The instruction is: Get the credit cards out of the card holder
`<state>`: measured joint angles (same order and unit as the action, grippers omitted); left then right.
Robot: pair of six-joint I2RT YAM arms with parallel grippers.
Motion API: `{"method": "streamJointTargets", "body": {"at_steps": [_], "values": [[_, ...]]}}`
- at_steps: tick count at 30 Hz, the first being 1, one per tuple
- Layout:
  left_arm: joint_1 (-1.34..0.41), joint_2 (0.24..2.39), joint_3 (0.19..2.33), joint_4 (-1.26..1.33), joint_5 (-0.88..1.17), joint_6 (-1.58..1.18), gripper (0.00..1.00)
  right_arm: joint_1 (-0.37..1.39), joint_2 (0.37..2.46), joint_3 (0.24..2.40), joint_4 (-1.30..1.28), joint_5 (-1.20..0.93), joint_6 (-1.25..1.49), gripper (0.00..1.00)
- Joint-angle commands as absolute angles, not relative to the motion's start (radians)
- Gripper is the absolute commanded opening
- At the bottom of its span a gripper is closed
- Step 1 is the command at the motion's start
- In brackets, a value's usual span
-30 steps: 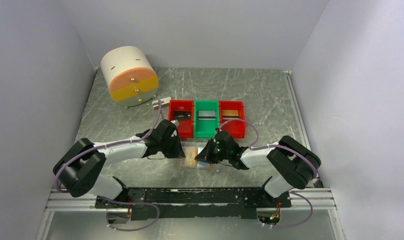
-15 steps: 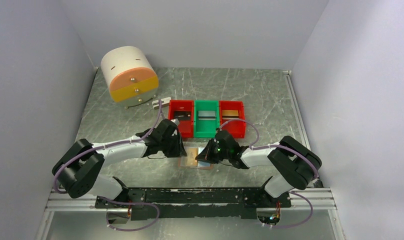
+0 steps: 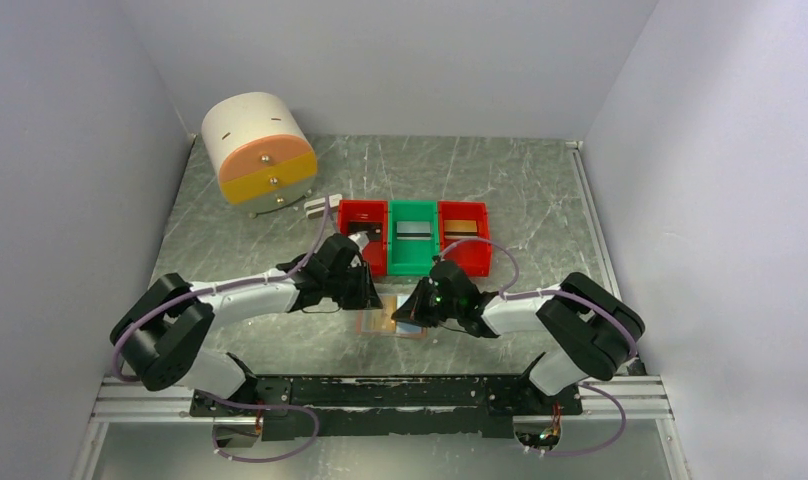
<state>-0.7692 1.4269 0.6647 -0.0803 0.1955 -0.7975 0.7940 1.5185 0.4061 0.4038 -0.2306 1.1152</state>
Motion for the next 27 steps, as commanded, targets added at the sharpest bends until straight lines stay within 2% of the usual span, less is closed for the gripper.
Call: {"method": "streamJointTargets", "body": {"at_steps": [1, 6, 12, 16, 21, 27], "values": [[-0.779, 1.474, 0.679, -0.121, 0.168, -0.82, 0.27, 0.785, 1.502, 0.415, 0.321, -0.179, 1.1, 0.0], [-0.786, 1.526, 0.687, -0.189, 0.127, -0.827, 0.19, 0.781, 1.483, 0.414, 0.312, -0.175, 1.1, 0.0], [-0.8, 1.55, 0.72, -0.257, 0.058, -0.809, 0.18, 0.767, 1.454, 0.401, 0.323, -0.183, 1.099, 0.02], [-0.804, 1.56, 0.729, -0.278, 0.035, -0.804, 0.16, 0.755, 1.395, 0.323, 0.442, -0.181, 1.134, 0.09], [-0.808, 1.565, 0.728, -0.274, 0.028, -0.804, 0.16, 0.739, 1.408, 0.352, 0.359, -0.184, 1.107, 0.03], [-0.828, 1.543, 0.735, -0.259, 0.017, -0.8, 0.15, 0.737, 1.453, 0.356, 0.392, -0.22, 1.105, 0.06]]}}
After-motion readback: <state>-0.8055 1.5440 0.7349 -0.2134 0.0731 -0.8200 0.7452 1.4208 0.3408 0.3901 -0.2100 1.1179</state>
